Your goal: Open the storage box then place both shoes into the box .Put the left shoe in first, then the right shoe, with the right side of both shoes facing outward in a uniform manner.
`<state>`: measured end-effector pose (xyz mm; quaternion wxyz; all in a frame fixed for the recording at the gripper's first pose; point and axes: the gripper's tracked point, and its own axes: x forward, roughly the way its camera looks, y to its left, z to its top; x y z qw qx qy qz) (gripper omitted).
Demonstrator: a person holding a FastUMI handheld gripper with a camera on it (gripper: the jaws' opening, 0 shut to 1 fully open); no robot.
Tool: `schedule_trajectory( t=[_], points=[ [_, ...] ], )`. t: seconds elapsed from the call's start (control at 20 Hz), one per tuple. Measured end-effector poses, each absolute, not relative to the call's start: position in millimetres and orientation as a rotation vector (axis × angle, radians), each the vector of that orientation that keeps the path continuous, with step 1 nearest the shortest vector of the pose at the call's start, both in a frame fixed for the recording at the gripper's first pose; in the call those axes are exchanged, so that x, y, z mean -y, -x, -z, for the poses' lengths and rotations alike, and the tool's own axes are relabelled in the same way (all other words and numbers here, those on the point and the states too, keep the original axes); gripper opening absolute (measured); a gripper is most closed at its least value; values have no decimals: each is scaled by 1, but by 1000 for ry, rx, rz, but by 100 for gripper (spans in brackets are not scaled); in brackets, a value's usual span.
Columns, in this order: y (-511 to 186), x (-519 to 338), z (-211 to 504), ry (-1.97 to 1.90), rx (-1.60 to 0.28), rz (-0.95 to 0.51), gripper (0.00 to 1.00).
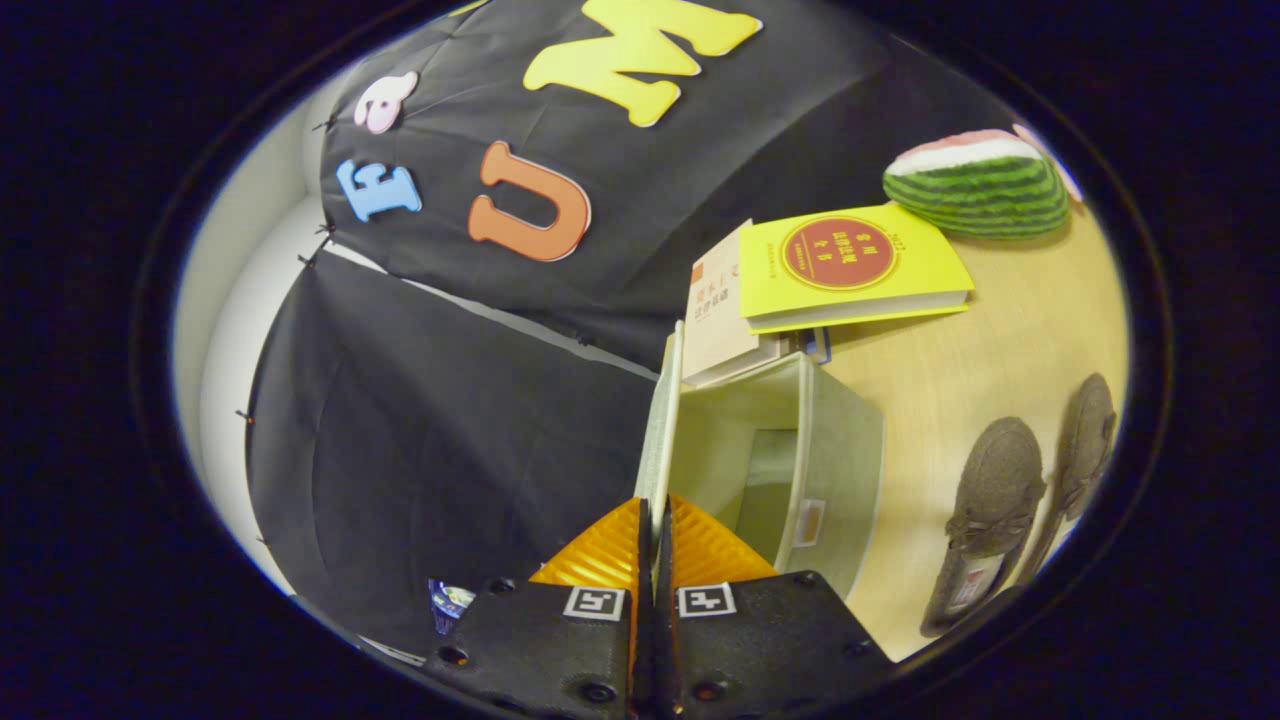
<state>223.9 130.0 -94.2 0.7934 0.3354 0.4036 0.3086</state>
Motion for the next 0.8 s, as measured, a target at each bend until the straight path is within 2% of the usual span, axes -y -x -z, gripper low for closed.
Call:
schedule_trajectory(
  t=[0.55, 0.8],
  points=[
    [-227, -223, 49, -662, -862, -696, 6],
    [-223, -272, 41, -692, -842, -766, 7]
  ],
)
